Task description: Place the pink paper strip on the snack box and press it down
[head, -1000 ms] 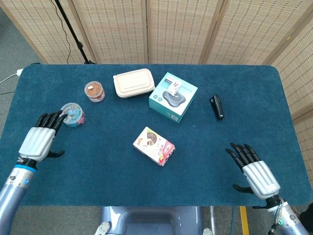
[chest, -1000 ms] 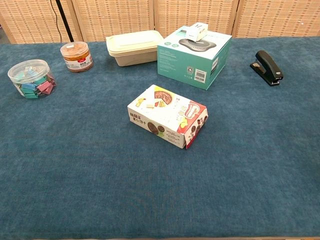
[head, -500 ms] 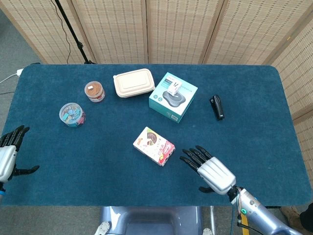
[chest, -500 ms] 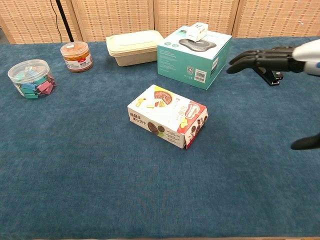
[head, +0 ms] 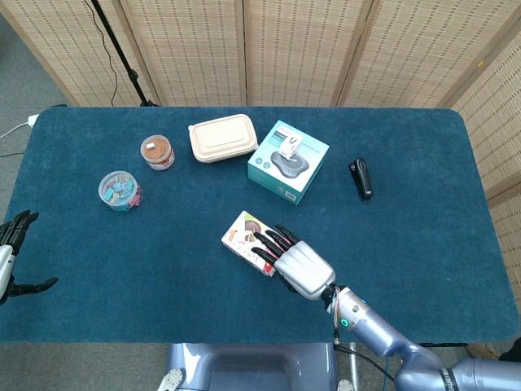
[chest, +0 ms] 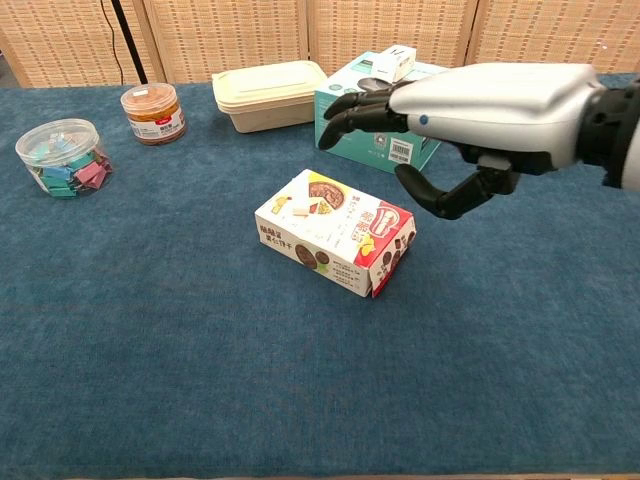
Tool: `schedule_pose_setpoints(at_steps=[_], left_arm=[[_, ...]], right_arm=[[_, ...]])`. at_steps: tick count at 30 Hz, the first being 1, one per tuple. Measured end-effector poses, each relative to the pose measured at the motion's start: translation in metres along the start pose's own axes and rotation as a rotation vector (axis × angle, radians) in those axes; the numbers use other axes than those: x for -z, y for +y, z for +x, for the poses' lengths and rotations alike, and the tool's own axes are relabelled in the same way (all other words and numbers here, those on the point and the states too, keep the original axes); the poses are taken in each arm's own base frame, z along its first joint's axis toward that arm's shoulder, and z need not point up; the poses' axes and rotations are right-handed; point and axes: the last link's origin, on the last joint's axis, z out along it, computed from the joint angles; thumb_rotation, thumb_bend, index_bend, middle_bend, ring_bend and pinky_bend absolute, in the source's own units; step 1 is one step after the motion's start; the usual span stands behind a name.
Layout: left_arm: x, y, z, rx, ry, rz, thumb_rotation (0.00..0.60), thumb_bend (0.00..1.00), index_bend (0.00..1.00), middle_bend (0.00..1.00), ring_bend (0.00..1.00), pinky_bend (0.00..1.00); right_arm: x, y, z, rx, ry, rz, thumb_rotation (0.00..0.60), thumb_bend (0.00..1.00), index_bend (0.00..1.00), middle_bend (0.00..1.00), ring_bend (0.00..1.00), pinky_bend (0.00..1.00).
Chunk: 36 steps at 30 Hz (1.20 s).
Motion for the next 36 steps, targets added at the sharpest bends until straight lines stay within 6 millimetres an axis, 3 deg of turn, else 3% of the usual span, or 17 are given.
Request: schedule_pose_setpoints(at_steps=[15,23,36], left_arm=[[0.000,-0.002,0.000,0.016,-0.017,-0.007,0.600,0.10,0.00,0.00,0.00,0.00],[-0.002,-0.004,0.001,0.024,-0.021,-0.001,0.600,0.10,0.00,0.00,0.00,0.00],[-0.002,-0.004,0.000,0.025,-0.027,-0.002,0.600,0.10,0.00,0.00,0.00,0.00]], right_arm=[[-0.063,-0.006,-0.009,0.116,-0.068,0.001,0.600,0.87,0.15,0.00,0.00,0.00],[-0.075,-0.015,-0.008,0.118,-0.076,0.028,0.600,0.87,0.15,0.00,0.00,0.00],[-0.095,-0.014,-0.028,0.199,-0.142,-0.003,0.600,0.87,0.16,0.00,0.00,0.00]])
